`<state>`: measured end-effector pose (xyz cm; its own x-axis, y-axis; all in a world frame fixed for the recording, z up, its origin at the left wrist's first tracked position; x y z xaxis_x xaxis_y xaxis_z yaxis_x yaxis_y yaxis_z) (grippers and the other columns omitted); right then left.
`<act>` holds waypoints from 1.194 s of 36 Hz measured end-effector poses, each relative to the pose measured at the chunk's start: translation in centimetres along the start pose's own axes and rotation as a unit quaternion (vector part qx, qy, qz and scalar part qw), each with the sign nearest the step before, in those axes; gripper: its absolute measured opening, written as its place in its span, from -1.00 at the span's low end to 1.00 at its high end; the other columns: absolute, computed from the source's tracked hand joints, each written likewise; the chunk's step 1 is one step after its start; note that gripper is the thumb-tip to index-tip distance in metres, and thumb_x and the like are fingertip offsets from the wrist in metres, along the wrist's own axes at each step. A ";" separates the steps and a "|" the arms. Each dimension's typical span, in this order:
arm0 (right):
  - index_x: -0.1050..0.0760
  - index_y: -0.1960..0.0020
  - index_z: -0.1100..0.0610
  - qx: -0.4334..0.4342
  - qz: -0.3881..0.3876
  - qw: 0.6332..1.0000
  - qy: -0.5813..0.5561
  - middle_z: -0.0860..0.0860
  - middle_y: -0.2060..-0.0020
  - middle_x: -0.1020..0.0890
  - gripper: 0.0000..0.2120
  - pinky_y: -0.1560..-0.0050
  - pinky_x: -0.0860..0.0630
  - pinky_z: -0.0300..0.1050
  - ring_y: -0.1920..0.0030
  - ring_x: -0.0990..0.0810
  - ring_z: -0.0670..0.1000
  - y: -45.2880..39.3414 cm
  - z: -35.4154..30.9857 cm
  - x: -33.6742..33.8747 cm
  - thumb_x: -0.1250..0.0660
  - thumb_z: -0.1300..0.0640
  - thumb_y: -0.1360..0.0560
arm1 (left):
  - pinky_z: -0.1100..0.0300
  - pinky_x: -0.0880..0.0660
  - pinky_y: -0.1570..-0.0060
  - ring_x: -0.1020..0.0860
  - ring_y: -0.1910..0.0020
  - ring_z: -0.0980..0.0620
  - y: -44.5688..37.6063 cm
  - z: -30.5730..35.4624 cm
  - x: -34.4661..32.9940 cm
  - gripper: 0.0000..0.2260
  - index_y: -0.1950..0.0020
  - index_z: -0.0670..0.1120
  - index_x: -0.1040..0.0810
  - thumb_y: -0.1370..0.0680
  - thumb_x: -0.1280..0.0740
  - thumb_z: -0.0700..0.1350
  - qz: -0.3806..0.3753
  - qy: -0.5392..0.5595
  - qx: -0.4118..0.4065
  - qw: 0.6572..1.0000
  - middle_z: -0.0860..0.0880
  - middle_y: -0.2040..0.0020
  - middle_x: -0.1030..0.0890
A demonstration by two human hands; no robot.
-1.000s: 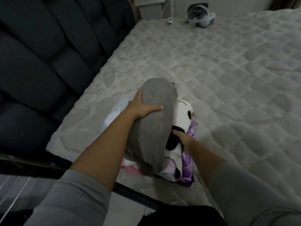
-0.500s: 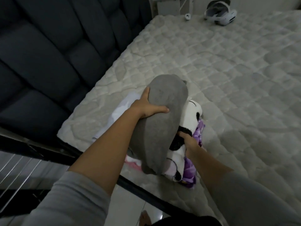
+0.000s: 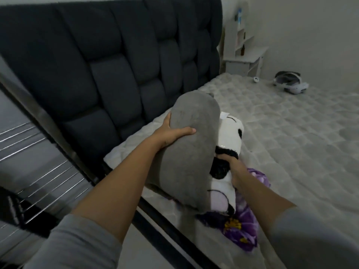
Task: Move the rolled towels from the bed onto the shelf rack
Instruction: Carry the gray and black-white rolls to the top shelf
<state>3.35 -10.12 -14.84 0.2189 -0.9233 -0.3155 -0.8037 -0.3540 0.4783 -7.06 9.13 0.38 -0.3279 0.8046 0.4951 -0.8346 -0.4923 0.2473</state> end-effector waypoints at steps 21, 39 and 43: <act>-0.52 -0.10 0.24 0.028 -0.295 0.922 0.248 0.15 -0.01 -0.65 -0.54 -0.16 -0.59 0.08 -0.04 -0.64 0.17 21.9 12.4 -37.2 -0.57 0.23 -0.25 | 0.06 -0.58 0.03 -0.62 -0.06 -0.09 31.4 -24.9 30.1 -0.24 -0.43 0.09 -0.30 -0.29 -0.51 0.11 0.342 0.272 0.034 0.899 -0.09 -0.21 -0.58; -0.55 -0.11 0.14 0.133 -0.442 0.789 0.406 0.07 0.00 -0.63 -0.48 -0.15 -0.58 0.07 -0.05 -0.62 0.13 34.6 20.9 -56.7 -0.58 0.06 -0.20 | -0.04 -0.57 -0.04 -0.56 -0.20 -0.13 46.3 -36.1 40.2 -0.10 -0.49 0.03 -0.28 -0.22 -0.45 0.28 0.509 0.279 0.051 0.813 -0.10 -0.32 -0.52; -0.56 -0.12 0.17 0.148 -0.454 0.775 0.414 0.08 -0.02 -0.64 -0.46 -0.15 -0.58 0.07 -0.05 -0.62 0.14 34.4 21.5 -60.5 -0.57 0.06 -0.19 | -0.14 -0.55 -0.13 -0.56 -0.20 -0.15 45.5 -37.2 43.0 -0.06 -0.49 0.04 -0.26 -0.19 -0.49 0.30 0.527 0.270 0.061 0.804 -0.09 -0.31 -0.51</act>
<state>-49.44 36.78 3.08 0.9499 -0.1357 0.2817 -0.1752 -0.9772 0.1200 -75.65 33.68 1.98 -0.9959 -0.0695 0.0580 0.0709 -0.9972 0.0228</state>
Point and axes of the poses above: each hand's wrist, its own y-axis away from the middle knuckle, its own x-axis out of the back of the hand, z = x × y, the point moved 3 cm from there along -y, towards the middle knuckle
